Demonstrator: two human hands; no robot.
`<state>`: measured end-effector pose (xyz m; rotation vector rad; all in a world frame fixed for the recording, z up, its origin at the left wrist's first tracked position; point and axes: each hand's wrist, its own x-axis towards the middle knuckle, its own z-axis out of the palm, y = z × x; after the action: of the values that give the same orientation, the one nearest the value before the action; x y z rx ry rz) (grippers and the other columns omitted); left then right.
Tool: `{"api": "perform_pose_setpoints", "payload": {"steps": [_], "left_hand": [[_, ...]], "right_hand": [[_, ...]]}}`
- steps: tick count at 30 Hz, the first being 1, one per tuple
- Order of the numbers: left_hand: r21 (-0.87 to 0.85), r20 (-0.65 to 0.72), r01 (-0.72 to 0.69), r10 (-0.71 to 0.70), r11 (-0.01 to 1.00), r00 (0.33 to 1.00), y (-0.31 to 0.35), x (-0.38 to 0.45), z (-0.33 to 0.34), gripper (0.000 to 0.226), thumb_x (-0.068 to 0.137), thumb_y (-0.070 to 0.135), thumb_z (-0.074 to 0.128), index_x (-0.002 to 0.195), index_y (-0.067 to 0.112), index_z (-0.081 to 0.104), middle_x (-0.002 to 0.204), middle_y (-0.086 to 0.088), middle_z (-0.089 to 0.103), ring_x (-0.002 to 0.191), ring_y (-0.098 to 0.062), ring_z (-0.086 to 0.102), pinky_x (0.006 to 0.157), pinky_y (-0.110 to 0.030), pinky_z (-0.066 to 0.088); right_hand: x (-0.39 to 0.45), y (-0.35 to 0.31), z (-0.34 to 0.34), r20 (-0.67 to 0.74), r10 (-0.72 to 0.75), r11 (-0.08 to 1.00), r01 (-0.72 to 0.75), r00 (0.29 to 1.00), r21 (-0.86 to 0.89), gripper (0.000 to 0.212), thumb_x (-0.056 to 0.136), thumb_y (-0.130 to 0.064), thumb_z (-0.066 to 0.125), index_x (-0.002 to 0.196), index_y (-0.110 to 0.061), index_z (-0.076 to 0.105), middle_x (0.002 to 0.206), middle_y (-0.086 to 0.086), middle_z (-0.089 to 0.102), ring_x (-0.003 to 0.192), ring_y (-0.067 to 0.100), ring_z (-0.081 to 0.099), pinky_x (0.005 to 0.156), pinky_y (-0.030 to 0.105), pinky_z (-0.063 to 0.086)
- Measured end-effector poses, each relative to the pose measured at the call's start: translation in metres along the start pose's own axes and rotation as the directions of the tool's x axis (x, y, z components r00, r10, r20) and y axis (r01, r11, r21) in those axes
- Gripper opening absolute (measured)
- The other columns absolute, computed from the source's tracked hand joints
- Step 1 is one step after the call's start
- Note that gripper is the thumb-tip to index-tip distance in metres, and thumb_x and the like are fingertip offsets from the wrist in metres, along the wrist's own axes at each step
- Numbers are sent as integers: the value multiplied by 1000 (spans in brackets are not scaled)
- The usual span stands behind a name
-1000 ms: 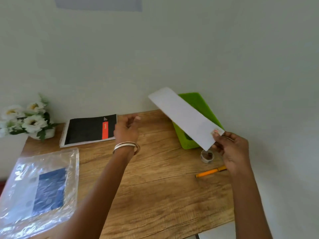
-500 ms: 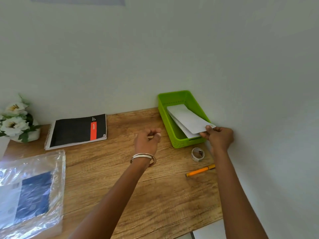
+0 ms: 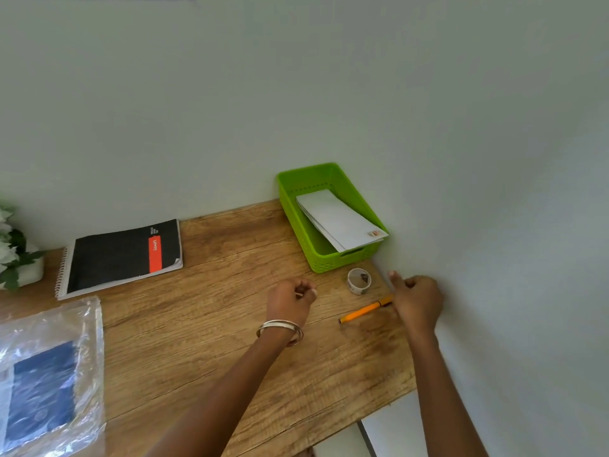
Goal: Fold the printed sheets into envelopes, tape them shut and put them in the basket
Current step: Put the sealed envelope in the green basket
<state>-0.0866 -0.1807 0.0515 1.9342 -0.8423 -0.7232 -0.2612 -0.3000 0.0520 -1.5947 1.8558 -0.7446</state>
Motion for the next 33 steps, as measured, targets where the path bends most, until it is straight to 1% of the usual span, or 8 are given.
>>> {"api": "perform_pose_setpoints", "payload": {"steps": [5, 9, 13, 17, 19, 22, 29, 33], "left_hand": [[199, 183, -140, 103, 970, 978, 5, 13, 38, 36, 82, 19, 67, 116, 8, 62, 109, -8, 67, 102, -24, 62, 88, -31, 47], [318, 237, -351, 285, 881, 929, 15, 25, 66, 54, 84, 24, 65, 133, 11, 46, 129, -12, 53, 117, -29, 49, 91, -31, 36], [375, 261, -343, 257, 861, 930, 20, 34, 88, 70, 82, 30, 66, 141, 12, 32, 131, -17, 47, 110, -34, 53, 88, -41, 44], [369, 237, -298, 221, 881, 946, 23, 38, 97, 69, 81, 31, 67, 140, 14, 34, 131, -17, 47, 110, -34, 52, 87, -40, 45], [330, 204, -288, 230, 899, 951, 19, 37, 98, 70, 78, 31, 70, 137, 12, 38, 131, -17, 48, 115, -34, 49, 90, -39, 43], [275, 158, -288, 252, 917, 955, 11, 29, 96, 73, 75, 30, 74, 136, 11, 39, 127, -17, 51, 114, -33, 50, 89, -39, 43], [286, 56, -294, 291, 912, 955, -2, -1, 95, 70, 74, 26, 75, 133, 10, 41, 126, -13, 52, 112, -31, 50, 88, -41, 43], [311, 28, -290, 297, 905, 955, -11, -2, 97, 63, 74, 34, 74, 126, 8, 49, 118, -14, 55, 107, -34, 52, 85, -42, 43]], "right_hand": [[-31, 14, 8, 125, 152, 983, -136, 980, -124, 47, 79, -54, 66, 68, -8, 61, 56, 10, 67, 49, 27, 66, 61, 36, 58], [-36, 12, 23, 114, 117, 976, -93, 987, -196, 57, 73, -67, 62, 73, -11, 60, 71, 12, 69, 66, 31, 68, 61, 36, 57], [-36, 6, 23, 137, 103, 954, -59, 985, -295, 37, 86, -45, 61, 89, -8, 61, 93, 14, 69, 90, 33, 66, 69, 35, 51], [-37, 18, 16, 177, 119, 944, -56, 977, -324, 19, 84, -32, 61, 77, -14, 58, 90, 12, 67, 85, 32, 64, 60, 29, 43], [-39, 27, 8, 193, 69, 943, -1, 979, -332, 21, 83, -30, 62, 72, -14, 55, 86, 10, 65, 82, 30, 63, 60, 28, 41], [-34, 39, -3, 151, -40, 938, 89, 988, -335, 19, 83, -29, 63, 83, -10, 62, 86, 8, 65, 81, 28, 63, 63, 30, 45], [-18, 49, 6, 119, -265, 952, 279, 957, -122, 11, 82, -18, 70, 87, -9, 67, 83, 4, 66, 74, 17, 59, 68, 25, 45], [-17, 54, 22, 81, -367, 925, 373, 927, -70, 13, 83, -21, 70, 88, -10, 68, 82, 2, 63, 75, 16, 57, 70, 34, 51]]}}
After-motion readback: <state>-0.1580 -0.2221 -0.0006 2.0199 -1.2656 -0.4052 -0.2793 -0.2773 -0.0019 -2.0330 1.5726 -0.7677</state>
